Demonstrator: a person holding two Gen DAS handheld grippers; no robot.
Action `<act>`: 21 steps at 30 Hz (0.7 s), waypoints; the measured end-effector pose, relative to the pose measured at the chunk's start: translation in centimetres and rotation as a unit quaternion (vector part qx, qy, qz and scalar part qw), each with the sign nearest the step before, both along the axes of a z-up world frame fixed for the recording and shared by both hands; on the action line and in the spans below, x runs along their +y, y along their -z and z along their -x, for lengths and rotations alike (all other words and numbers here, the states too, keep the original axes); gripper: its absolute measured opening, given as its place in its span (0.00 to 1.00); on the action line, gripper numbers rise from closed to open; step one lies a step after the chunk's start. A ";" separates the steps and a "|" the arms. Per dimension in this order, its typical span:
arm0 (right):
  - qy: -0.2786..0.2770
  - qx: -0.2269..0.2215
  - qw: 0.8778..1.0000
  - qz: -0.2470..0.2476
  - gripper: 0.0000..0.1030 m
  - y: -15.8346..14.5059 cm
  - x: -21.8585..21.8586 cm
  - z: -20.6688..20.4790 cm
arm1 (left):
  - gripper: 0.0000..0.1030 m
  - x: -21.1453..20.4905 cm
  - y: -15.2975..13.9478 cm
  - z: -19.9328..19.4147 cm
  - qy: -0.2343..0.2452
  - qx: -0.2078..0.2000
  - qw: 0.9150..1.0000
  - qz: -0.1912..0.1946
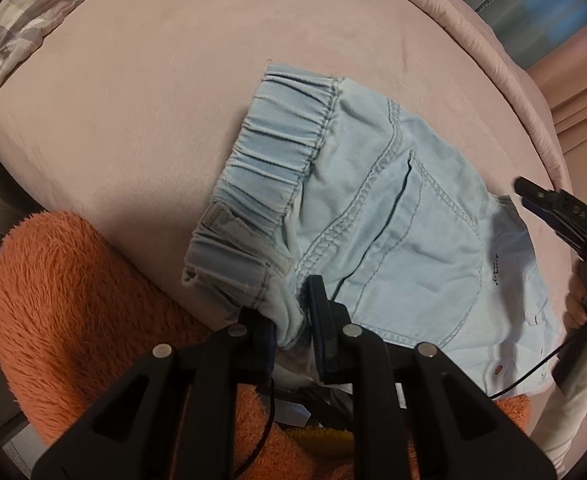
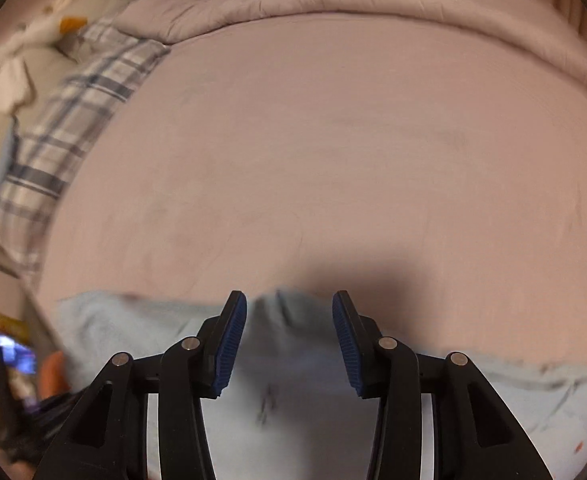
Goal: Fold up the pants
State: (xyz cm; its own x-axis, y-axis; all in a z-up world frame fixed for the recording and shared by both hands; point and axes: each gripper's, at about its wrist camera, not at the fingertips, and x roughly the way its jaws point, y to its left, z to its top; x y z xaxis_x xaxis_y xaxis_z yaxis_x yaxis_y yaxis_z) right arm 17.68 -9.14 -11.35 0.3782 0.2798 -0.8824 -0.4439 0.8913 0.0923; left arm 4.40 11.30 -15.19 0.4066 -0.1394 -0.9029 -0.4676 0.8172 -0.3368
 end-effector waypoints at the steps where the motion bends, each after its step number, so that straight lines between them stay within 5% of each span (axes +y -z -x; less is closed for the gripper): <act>1: -0.022 0.006 1.000 0.001 0.42 0.4 0.6 -0.1 | 0.16 0.1 0.0 0.1 0.002 -0.002 1.000 0.001; 6: -0.044 0.040 0.997 0.056 0.42 2.6 1.8 -0.9 | 0.16 0.5 0.0 0.5 0.003 -0.006 1.000 0.014; 9: -0.037 0.054 0.997 0.049 0.41 3.1 1.5 -1.2 | 0.16 0.7 -0.1 0.7 0.001 -0.007 1.000 0.014; 12: -0.029 0.052 0.998 0.035 0.06 2.9 0.3 -1.1 | 0.16 0.6 -0.3 0.7 0.006 -0.007 1.000 0.009; 21: 0.000 0.013 1.000 -0.001 0.04 0.9 0.9 -1.3 | 0.16 0.8 -0.3 1.6 0.021 -0.007 1.000 0.020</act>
